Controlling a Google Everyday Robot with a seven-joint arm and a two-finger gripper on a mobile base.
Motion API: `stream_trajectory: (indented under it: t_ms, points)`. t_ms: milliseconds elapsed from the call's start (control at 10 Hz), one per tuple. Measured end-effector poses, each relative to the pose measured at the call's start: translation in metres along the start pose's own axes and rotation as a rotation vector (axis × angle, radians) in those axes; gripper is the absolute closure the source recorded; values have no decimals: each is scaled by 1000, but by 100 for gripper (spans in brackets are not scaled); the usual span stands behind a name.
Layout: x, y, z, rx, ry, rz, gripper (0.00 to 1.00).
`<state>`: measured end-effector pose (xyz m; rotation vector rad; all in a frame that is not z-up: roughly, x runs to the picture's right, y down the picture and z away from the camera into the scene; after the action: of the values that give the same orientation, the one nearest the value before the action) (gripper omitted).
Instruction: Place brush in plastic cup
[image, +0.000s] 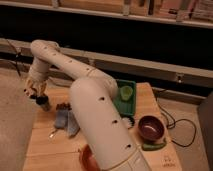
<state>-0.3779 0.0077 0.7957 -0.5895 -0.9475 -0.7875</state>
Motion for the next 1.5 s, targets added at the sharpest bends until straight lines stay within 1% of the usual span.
stream_trajectory:
  t_ms: [200, 500, 700, 1100, 1300, 1400, 1500]
  points:
    - [7, 6, 1, -1, -18, 20, 95]
    - [9, 6, 6, -1, -55, 27, 95]
    - [9, 6, 8, -6, -70, 30, 95]
    - [5, 6, 14, -27, -76, 20, 95]
    - [2, 6, 15, -31, -79, 15, 95]
    - [0, 7, 16, -33, -82, 13, 94]
    - [-2, 7, 16, -35, -84, 11, 88]
